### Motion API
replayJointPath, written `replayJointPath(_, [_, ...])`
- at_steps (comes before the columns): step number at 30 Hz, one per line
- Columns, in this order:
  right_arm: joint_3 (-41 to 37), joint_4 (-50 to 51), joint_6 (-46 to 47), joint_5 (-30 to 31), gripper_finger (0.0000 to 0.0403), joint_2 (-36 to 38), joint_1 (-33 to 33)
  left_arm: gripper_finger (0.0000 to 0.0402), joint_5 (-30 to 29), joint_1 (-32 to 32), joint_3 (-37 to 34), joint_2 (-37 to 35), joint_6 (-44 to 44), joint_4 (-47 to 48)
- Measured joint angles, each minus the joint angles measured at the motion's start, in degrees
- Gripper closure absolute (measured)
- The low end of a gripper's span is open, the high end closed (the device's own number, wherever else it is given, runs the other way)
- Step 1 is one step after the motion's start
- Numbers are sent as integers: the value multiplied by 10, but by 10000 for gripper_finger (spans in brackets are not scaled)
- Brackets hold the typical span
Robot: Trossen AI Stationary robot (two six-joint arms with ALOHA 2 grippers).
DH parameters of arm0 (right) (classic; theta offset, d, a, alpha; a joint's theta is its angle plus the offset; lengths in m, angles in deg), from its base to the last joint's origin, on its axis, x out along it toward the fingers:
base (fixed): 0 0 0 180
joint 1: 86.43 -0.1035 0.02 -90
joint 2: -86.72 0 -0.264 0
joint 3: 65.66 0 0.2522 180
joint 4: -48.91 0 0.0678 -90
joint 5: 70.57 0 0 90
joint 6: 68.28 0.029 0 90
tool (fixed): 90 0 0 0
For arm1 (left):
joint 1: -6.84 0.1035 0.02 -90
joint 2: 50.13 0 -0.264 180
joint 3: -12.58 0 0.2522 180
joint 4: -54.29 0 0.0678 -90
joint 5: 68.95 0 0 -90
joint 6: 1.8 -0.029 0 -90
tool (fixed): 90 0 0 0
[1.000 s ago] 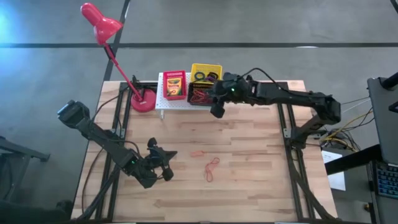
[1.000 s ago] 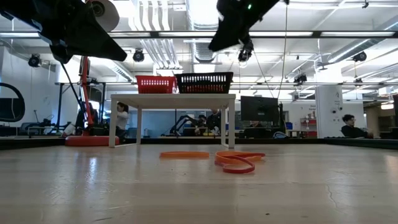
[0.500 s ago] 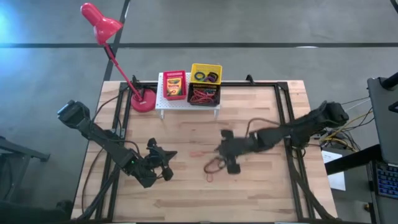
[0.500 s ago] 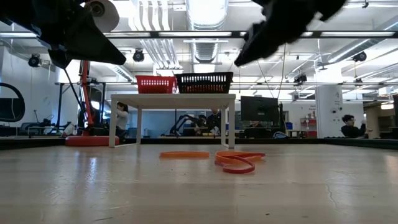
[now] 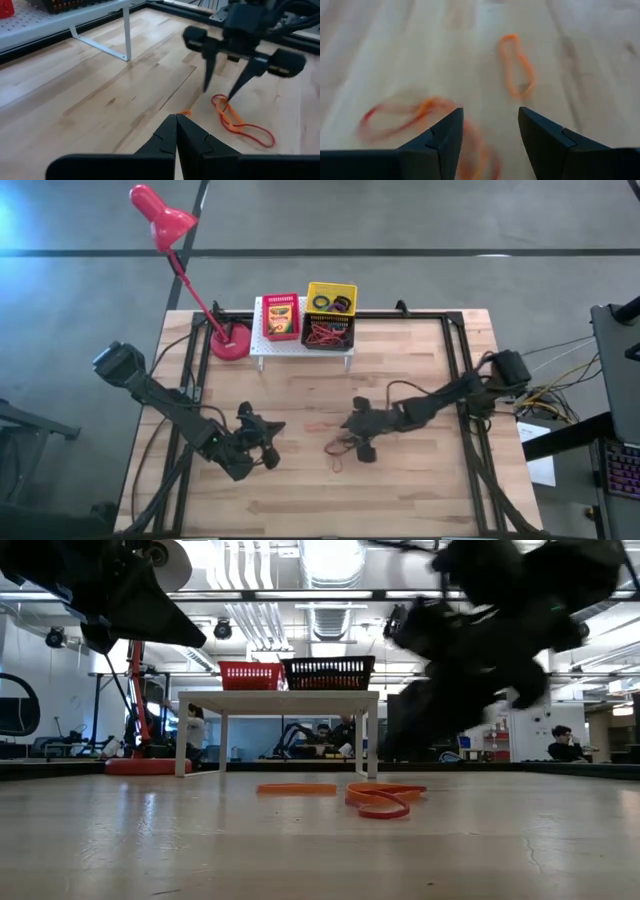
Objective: Pick & Place Office Desk Supplies
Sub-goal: Put the orange rubber band into the black bin on the shelf
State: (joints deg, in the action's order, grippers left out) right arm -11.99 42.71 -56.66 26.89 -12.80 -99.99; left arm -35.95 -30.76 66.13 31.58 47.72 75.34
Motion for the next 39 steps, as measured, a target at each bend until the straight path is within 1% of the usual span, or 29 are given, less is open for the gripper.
replayJointPath(4, [52,-1,-5,1,225,-54,34,393,0,2,-1,3,0,-4])
replayJointPath(8, [99,3,-15,-3,230,-98,51,393,7,2,-7,2,2,-6])
replayJointPath(11, [131,43,-35,-15,233,-121,54,393,7,2,-8,2,3,-11])
replayJointPath(15, [172,122,-41,-16,246,-138,53,393,8,2,-8,2,3,-15])
replayJointPath(18, [192,162,-41,-16,274,-146,53,393,8,2,-8,2,3,-15])
replayJointPath(21, [196,175,-39,-15,322,-142,51,393,8,2,-8,2,3,-16])
replayJointPath(24, [188,191,-36,-15,378,-121,47,393,8,2,-8,2,3,-15])
replayJointPath(25, [184,201,-30,-14,385,-110,44,393,8,2,-8,2,3,-15])
replayJointPath(28, [181,214,-16,-9,391,-68,37,393,8,2,-8,2,3,-15])
replayJointPath(33, [184,253,-13,40,393,24,22,393,6,2,-8,2,3,-16])
replayJointPath(35, [190,261,-19,68,394,59,21,393,6,2,-8,2,2,-19])
replayJointPath(39, [212,281,-62,158,394,124,37,393,6,2,-8,2,2,-19])
